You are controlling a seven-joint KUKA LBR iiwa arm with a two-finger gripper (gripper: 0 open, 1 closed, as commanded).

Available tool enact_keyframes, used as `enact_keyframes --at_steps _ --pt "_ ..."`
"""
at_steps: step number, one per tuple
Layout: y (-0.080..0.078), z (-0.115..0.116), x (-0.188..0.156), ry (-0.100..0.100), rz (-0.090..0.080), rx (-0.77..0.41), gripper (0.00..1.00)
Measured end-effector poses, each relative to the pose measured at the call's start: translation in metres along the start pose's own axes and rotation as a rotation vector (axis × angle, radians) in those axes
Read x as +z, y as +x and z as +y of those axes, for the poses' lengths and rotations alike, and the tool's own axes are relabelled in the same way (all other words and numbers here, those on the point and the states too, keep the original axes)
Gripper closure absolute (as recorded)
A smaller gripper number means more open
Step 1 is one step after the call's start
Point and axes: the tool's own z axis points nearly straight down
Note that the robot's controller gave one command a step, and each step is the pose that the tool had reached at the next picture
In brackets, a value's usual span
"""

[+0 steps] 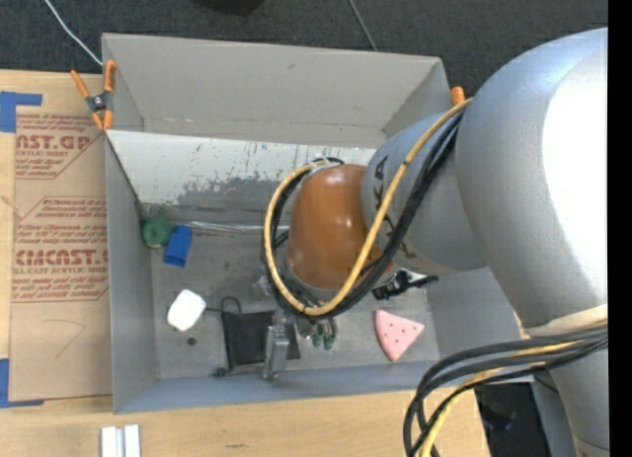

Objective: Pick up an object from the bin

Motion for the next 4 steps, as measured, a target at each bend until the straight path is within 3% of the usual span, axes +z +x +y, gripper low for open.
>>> enact_keyframes --at_steps 1,2,3,4 --pt "-0.016 0.01 0.013 0.001 -0.001 -0.165 0.0" --pt "-0.022 0.035 0.003 -0.002 -0.002 -0.621 0.0" --pt "-0.022 0.035 0.003 -0.002 -0.001 -0.62 0.0" --pt "-0.01 0.011 0.014 -0.002 -0.003 -1.017 0.0"
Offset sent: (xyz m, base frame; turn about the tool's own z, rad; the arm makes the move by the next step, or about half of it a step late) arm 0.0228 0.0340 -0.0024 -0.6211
